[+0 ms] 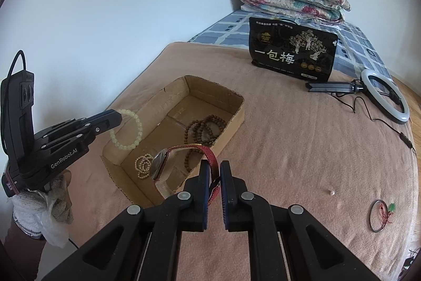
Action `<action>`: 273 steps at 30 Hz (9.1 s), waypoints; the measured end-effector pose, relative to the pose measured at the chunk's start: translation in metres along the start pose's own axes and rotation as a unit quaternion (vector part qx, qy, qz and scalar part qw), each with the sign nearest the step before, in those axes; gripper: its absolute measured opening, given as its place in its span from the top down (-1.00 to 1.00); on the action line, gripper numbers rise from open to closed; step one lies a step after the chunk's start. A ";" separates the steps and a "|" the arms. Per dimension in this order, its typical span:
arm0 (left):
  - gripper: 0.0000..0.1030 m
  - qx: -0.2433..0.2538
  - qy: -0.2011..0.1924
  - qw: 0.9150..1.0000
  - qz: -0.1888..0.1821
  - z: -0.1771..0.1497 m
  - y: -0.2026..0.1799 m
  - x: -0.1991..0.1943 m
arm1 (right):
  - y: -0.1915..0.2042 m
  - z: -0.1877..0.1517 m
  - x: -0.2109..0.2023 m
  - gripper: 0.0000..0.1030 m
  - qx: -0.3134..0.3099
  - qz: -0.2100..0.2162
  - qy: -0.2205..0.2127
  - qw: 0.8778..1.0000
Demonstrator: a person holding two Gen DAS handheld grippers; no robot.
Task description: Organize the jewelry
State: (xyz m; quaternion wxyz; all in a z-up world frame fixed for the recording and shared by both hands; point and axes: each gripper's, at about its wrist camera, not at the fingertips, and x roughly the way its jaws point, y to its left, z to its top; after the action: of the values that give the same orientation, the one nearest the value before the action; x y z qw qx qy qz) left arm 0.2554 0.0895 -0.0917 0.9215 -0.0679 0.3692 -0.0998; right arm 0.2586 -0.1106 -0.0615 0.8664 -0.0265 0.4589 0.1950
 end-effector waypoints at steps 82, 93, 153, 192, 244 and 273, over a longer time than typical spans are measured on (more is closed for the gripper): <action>-0.28 0.003 -0.014 1.000 -0.006 0.004 -0.040 -0.015 | -0.039 -0.029 -0.030 -0.99 0.033 -0.017 -0.076 0.996; -0.28 0.028 0.000 0.999 -0.038 -0.010 -0.087 -0.009 | -0.101 -0.056 -0.068 -0.99 0.067 -0.069 -0.091 0.991; 0.47 0.166 0.134 0.968 -0.133 -0.058 -0.280 0.197 | -0.383 -0.131 -0.009 0.24 0.332 -0.100 0.035 0.937; 0.70 0.188 0.116 0.968 -0.117 -0.064 -0.282 0.191 | -0.366 -0.120 -0.013 0.67 0.300 -0.155 0.031 0.941; 0.70 0.152 0.012 0.980 -0.125 -0.028 -0.240 0.012 | -0.248 -0.086 -0.179 0.68 0.223 -0.145 -0.094 0.960; 0.70 0.093 -0.032 0.994 -0.040 -0.017 -0.092 -0.057 | -0.098 -0.012 -0.138 0.68 0.099 -0.040 -0.090 0.990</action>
State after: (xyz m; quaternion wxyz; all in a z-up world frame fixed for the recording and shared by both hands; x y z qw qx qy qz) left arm 0.1905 0.0123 -0.0473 0.9304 0.0005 0.3255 -0.1684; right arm 0.2151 -0.2467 0.0292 0.9098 0.0593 0.3943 0.1155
